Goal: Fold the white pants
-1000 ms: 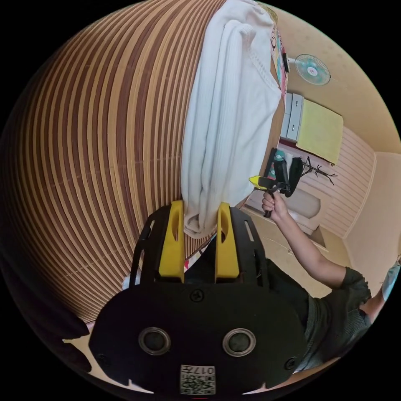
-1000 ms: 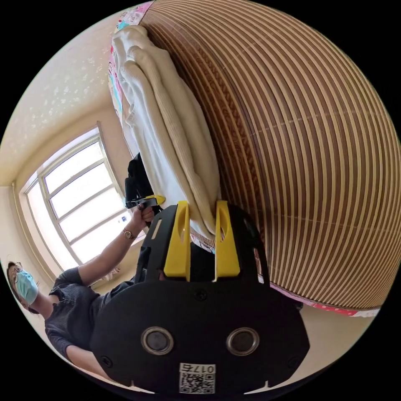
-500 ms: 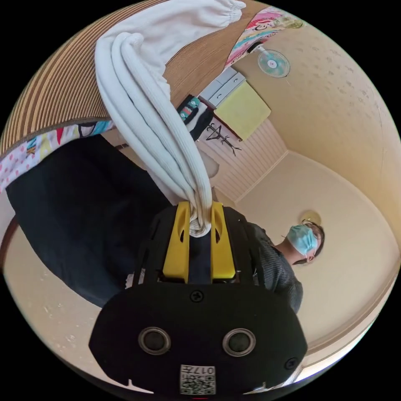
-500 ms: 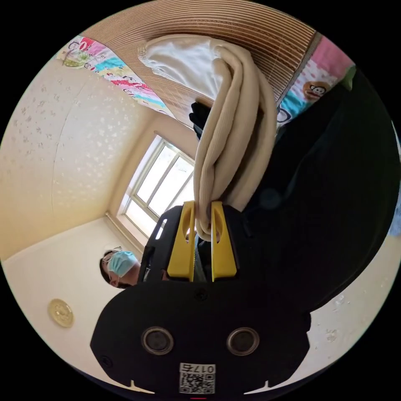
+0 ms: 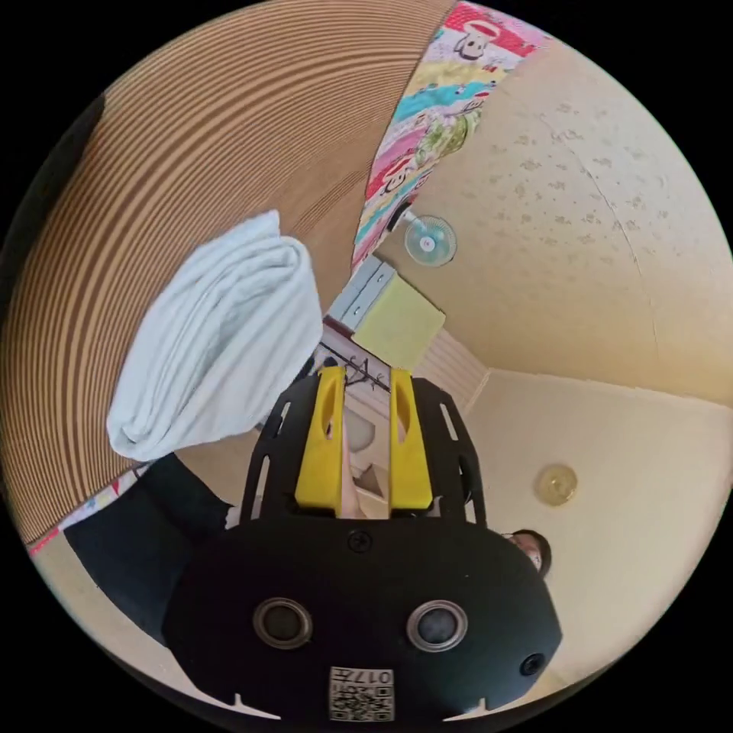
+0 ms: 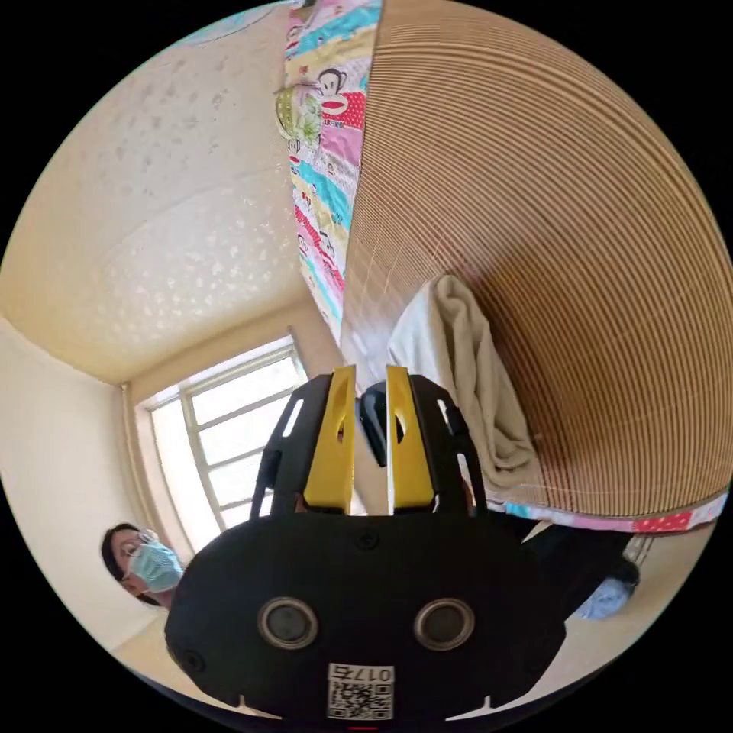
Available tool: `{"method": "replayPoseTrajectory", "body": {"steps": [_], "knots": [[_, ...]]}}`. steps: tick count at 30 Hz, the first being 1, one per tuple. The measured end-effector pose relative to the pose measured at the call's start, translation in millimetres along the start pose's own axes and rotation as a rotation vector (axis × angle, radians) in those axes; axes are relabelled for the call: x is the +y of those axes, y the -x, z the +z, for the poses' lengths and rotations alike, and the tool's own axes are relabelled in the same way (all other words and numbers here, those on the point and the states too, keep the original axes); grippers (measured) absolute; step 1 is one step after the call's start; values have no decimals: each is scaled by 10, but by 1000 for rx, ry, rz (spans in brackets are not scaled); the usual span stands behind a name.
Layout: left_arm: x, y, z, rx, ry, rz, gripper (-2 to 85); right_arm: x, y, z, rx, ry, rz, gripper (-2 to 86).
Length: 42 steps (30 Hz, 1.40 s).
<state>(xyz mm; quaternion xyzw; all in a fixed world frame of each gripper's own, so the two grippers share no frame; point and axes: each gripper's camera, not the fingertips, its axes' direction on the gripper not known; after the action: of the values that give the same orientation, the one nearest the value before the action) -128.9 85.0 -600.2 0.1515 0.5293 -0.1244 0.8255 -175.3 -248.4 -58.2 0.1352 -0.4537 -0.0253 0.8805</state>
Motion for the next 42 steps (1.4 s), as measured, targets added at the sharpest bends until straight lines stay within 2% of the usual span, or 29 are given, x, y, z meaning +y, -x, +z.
{"method": "replayPoseTrajectory", "body": {"steps": [5, 7, 8, 11, 12, 14, 18, 20, 23, 25, 27, 30, 37, 40, 42], "knots": [[106, 379, 386, -313, 14, 114, 122, 273, -312, 678, 103, 140, -10, 144], [223, 584, 823, -543, 62, 193, 133, 425, -380, 919, 125, 173, -20, 153], [257, 638, 945, -591, 75, 211, 135, 528, -408, 1076, 150, 191, -26, 152], [359, 973, 1465, -706, 129, 248, 132, 682, -391, 1255, 279, 139, -28, 106], [357, 1119, 1580, -747, 135, 210, 116, 702, -309, 1276, 249, 120, -89, 84], [352, 1199, 1611, -708, 117, 215, 77, 722, -182, 1274, 224, 77, -158, 62], [399, 1362, 1343, -579, -16, 270, 54, 825, -89, 1340, 392, 8, -119, 48], [439, 1513, 1301, -579, -22, 225, 56, 1027, 71, 1351, 483, -29, -184, 51], [679, 1558, 1267, -666, 18, 293, 84, 1516, 232, 1408, 635, -64, -239, 67], [1009, 1615, 1276, -797, 70, 374, 109, 1731, 158, 1558, 659, 9, -229, 79], [1254, 1770, 1347, -857, 140, 403, 115, 1843, -38, 1856, 660, 136, -193, 90], [1540, 2131, 1569, -923, 234, 403, 116, 1758, -173, 2205, 613, 209, -168, 101], [1343, 2543, 2071, -1072, 274, 320, 100, 1442, -124, 2543, 711, 256, -151, 70], [1324, 2504, 2136, -1126, 414, 426, 76, 1479, 127, 2494, 750, 331, -271, 49], [1374, 2417, 2010, -1106, 442, 475, 63, 1603, 416, 2424, 846, 402, -420, 40]]}}
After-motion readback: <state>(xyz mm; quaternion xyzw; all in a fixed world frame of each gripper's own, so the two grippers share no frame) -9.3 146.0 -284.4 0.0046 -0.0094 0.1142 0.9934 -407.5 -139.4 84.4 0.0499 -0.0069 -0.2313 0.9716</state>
